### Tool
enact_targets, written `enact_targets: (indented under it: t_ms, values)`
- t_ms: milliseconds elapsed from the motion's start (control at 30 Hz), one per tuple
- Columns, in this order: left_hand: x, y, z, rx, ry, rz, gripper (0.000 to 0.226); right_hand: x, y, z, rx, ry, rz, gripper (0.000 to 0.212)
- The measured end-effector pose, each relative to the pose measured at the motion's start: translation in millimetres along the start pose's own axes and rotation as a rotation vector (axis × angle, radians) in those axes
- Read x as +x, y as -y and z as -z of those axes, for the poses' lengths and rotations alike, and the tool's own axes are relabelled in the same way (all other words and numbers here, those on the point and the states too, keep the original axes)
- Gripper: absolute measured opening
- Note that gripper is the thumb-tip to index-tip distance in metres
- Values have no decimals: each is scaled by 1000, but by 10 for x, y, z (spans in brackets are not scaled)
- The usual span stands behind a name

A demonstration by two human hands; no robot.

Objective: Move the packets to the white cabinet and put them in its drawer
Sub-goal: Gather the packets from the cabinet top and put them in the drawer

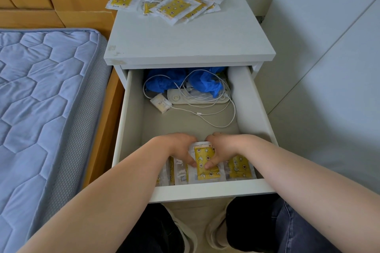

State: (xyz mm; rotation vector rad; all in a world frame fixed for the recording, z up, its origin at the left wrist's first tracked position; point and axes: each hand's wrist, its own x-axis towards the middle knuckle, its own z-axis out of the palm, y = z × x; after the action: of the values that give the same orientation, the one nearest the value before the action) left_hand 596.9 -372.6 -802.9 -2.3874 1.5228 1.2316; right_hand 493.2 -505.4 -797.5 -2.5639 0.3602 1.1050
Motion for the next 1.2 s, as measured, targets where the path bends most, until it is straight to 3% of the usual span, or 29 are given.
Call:
enact_targets:
  t_ms: [167,367,800,933,1200]
  values:
    - [16,33,21,-27,-4,15,56,-2,-27,40,55,12,19,79]
    - [-13,20,50,-36,-28,32,55,-54,-38,60,68,-16,22,84]
    - [-24,-27,-34,117,-14,48,74,-70,-1,15,29,-23,32,82]
    - [-93,-43,29,148,-87,46,84,-142,-27,47,60,-99,42,91]
    - [-304,-162,300,191,-294,70,71,-503,2,320,16,-303,83,78]
